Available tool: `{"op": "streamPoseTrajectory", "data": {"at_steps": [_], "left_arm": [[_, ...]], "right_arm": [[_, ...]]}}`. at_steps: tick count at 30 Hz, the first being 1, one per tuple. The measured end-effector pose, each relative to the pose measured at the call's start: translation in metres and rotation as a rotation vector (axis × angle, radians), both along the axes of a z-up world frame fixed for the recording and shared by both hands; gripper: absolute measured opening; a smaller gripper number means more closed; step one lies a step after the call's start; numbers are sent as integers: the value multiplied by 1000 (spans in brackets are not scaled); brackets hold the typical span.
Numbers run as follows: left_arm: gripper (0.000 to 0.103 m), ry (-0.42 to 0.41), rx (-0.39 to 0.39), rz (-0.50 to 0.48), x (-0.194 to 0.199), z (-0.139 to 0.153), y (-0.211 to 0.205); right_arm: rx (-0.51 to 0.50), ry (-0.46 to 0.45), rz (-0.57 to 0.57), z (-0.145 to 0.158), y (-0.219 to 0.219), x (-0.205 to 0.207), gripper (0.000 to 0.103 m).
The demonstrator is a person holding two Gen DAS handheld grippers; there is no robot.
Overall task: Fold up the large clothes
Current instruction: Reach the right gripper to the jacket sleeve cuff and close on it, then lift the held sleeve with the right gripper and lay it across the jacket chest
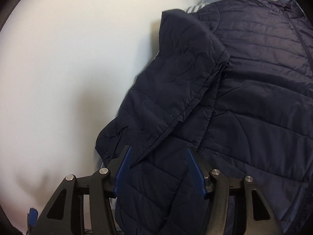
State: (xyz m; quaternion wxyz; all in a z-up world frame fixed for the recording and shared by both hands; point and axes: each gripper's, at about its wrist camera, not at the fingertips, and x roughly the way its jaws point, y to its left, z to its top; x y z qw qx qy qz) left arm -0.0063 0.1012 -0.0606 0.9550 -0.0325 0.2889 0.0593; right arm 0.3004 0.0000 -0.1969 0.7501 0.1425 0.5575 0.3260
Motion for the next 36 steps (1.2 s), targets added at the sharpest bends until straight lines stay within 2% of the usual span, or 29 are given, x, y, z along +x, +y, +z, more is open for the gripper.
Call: {"op": "streamPoseTrajectory", "data": {"at_steps": [5, 10, 13, 14, 15, 17, 25, 31, 34, 35, 36], "left_arm": [[103, 5, -20, 8, 1, 0, 3], [103, 6, -16, 5, 3, 1, 3], [103, 12, -7, 11, 7, 4, 2], [103, 16, -8, 13, 8, 5, 3], [103, 18, -9, 14, 9, 6, 3], [103, 16, -5, 21, 12, 11, 5], [103, -32, 50, 10, 35, 42, 6], [103, -48, 17, -42, 65, 64, 7], [103, -42, -15, -20, 76, 63, 16], [103, -37, -15, -9, 78, 62, 20], [103, -34, -17, -1, 80, 61, 24]], "right_arm": [[24, 91, -15, -25, 15, 11, 50], [24, 115, -12, -40, 31, 14, 37], [49, 118, -2, -43, 37, 17, 19], [52, 116, -1, -42, 38, 19, 9], [43, 109, -5, -41, 37, 20, 3], [33, 87, -11, -37, 33, 21, 1], [-70, -20, 35, 2, -3, 23, 0], [-178, -102, 82, 8, -20, 13, 0], [-237, -174, 111, 11, -17, 1, 15], [-239, -197, 118, 15, -18, -3, 34], [-234, -224, 124, 20, -21, -9, 38]]}}
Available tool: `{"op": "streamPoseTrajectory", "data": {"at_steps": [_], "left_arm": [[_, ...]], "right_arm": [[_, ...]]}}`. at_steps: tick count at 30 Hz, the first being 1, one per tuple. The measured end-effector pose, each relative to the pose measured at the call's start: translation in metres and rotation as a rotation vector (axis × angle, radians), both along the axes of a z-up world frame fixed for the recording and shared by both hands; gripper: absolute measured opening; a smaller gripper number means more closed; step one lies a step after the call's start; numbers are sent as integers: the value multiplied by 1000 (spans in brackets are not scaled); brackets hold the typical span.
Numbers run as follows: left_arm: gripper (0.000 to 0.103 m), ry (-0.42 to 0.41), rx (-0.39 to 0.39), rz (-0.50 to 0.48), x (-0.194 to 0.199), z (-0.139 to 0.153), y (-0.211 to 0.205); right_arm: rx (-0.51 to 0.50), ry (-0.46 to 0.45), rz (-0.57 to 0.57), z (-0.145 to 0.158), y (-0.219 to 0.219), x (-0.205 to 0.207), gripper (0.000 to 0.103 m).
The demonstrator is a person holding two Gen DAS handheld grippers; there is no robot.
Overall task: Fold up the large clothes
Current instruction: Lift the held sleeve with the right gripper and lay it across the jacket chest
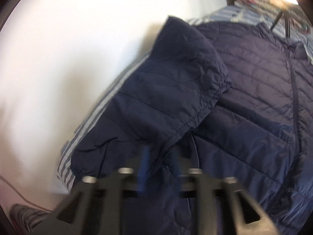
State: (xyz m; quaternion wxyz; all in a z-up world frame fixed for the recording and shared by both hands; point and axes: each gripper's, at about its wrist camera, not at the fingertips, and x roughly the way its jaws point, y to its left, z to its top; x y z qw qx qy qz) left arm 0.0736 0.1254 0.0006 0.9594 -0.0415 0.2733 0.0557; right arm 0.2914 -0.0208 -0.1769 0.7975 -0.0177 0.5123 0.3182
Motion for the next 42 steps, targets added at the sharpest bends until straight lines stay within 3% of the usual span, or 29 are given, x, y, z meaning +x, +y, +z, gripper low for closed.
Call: {"op": "streamPoseTrajectory", "data": {"at_steps": [3, 8, 12, 15, 19, 23, 25, 29, 36, 42], "left_arm": [[103, -3, -34, 24, -1, 0, 11], [103, -19, -32, 85, -12, 0, 29], [103, -4, -48, 107, -16, -5, 39], [103, -1, -57, 121, -19, -6, 45], [103, -6, -72, 131, -20, -6, 49], [103, -11, -72, 131, -17, -3, 46], [103, -13, -73, 128, -16, -2, 43], [103, -11, -60, 120, -11, 1, 34], [103, -15, -12, 102, -2, 4, 8], [103, -10, 56, 43, 13, 6, -29]], "right_arm": [[12, -50, 72, 5, 2, -17, 38], [-40, -163, 332, 7, 25, -74, 38], [-107, -196, 513, -4, 58, -109, 38], [-189, -216, 611, -17, 81, -129, 38], [-259, -229, 661, -32, 96, -140, 40], [-303, -243, 657, -41, 103, -138, 42], [-320, -245, 651, -46, 105, -135, 37], [-294, -214, 610, -48, 103, -126, 12], [-85, -138, 465, -15, 55, -97, 7], [134, -74, 250, 20, -7, -46, 6]]}}
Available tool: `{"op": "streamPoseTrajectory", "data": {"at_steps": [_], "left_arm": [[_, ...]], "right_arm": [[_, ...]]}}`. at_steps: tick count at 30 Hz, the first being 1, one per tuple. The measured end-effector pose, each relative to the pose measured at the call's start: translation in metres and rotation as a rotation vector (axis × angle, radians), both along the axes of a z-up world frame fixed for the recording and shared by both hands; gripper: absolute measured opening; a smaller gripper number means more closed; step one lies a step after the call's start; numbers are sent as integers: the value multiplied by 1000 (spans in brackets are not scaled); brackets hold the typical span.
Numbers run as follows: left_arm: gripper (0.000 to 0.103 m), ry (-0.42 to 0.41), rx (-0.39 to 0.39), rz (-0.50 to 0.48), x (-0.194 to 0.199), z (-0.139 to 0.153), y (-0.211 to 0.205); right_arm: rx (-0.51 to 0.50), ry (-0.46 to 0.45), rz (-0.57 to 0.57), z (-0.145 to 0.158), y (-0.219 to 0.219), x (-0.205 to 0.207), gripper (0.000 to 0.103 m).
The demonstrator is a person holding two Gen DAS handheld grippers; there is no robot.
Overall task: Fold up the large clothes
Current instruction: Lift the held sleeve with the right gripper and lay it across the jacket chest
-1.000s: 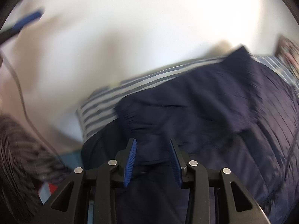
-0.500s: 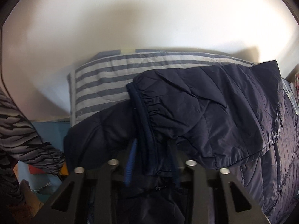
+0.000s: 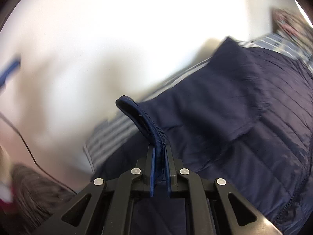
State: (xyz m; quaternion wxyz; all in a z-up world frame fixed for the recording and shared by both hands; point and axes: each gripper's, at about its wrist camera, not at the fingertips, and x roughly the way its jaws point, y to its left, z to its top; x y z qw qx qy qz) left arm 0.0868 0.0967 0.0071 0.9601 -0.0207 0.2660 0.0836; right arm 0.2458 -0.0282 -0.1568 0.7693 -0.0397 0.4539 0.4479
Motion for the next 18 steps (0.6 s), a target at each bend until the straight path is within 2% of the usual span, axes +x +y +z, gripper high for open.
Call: {"op": "streamPoseTrajectory", "data": {"at_steps": [7, 12, 18], "left_arm": [[103, 45, 20, -54, 22, -7, -29], [103, 87, 53, -92, 35, -17, -48], [103, 114, 66, -100, 50, -22, -56]], "right_arm": [[142, -2, -184, 28, -68, 47, 6], [167, -14, -295, 34, -106, 77, 6], [162, -30, -402, 28, -145, 106, 6]]}}
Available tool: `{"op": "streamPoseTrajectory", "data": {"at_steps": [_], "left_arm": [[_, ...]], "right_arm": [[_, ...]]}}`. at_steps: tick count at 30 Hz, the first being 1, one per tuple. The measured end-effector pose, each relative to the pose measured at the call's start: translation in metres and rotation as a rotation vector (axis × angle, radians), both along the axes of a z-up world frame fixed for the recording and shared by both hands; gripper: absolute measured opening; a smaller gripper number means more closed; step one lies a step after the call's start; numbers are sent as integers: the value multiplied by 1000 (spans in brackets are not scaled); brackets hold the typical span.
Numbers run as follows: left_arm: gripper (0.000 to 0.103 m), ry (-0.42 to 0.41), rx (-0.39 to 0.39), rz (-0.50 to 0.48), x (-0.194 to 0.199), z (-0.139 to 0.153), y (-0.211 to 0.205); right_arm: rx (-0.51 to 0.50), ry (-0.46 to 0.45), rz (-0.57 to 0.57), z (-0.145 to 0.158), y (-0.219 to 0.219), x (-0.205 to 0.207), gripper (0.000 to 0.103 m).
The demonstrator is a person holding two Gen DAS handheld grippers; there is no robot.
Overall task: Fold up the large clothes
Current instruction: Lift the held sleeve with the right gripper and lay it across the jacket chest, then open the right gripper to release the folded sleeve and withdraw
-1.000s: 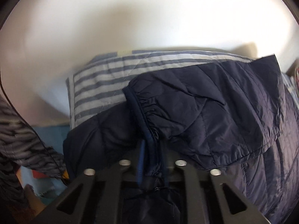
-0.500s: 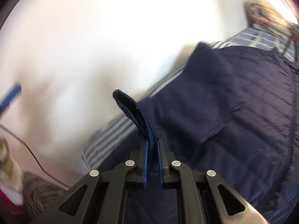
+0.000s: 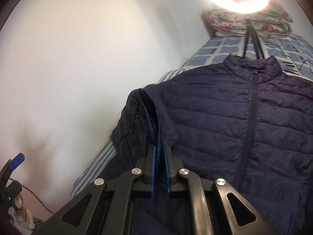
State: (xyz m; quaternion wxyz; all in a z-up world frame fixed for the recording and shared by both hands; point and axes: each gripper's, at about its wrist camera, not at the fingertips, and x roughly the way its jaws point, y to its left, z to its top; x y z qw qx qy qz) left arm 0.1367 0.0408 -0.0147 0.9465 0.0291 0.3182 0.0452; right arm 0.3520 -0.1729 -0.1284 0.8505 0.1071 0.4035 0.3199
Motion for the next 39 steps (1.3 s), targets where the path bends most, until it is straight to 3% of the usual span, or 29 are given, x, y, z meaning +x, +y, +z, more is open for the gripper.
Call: {"op": "streamPoseTrajectory", "data": {"at_steps": [21, 29, 36, 39], "left_arm": [[103, 107, 52, -104, 18, -30, -44], [103, 129, 54, -127, 27, -37, -55], [103, 137, 48, -136, 33, -38, -62], [103, 136, 43, -142, 33, -37, -64]], "right_arm": [[-35, -36, -408, -33, -161, 87, 3], [-92, 14, -513, -63, -194, 112, 3], [-15, 112, -580, -86, -217, 115, 3], [-64, 131, -577, -89, -213, 113, 3]]}}
